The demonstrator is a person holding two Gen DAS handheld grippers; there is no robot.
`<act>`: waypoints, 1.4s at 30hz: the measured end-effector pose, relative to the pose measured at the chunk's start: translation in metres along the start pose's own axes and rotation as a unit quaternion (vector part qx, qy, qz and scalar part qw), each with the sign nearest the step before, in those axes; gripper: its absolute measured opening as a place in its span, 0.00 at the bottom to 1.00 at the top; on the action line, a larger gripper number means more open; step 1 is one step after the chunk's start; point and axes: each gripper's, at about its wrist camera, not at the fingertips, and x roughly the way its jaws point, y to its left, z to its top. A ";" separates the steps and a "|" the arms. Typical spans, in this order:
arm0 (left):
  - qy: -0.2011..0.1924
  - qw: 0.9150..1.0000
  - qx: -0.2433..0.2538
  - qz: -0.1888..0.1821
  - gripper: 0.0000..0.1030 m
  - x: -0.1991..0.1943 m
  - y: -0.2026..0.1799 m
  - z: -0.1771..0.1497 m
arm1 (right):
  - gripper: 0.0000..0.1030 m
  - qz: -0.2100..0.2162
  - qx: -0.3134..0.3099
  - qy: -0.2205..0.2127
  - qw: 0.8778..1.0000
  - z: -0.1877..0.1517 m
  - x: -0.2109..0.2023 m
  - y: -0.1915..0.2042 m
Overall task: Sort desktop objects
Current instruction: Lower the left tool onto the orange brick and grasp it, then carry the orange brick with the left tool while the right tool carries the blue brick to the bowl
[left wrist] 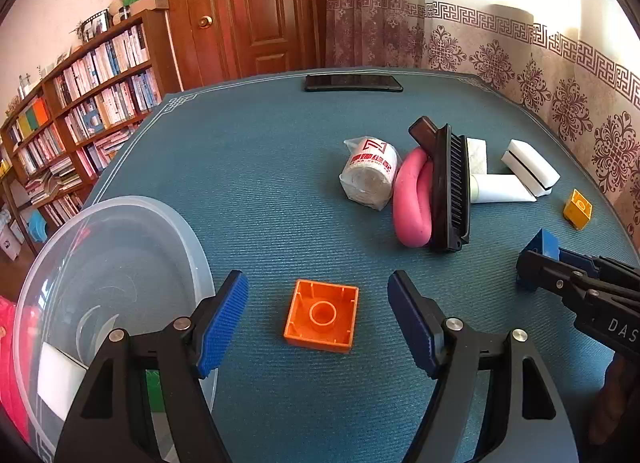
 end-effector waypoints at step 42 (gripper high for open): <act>0.018 0.999 0.003 -0.030 0.37 0.001 0.000 -0.004 | 0.43 0.006 0.010 -0.008 1.000 0.002 0.003 -0.006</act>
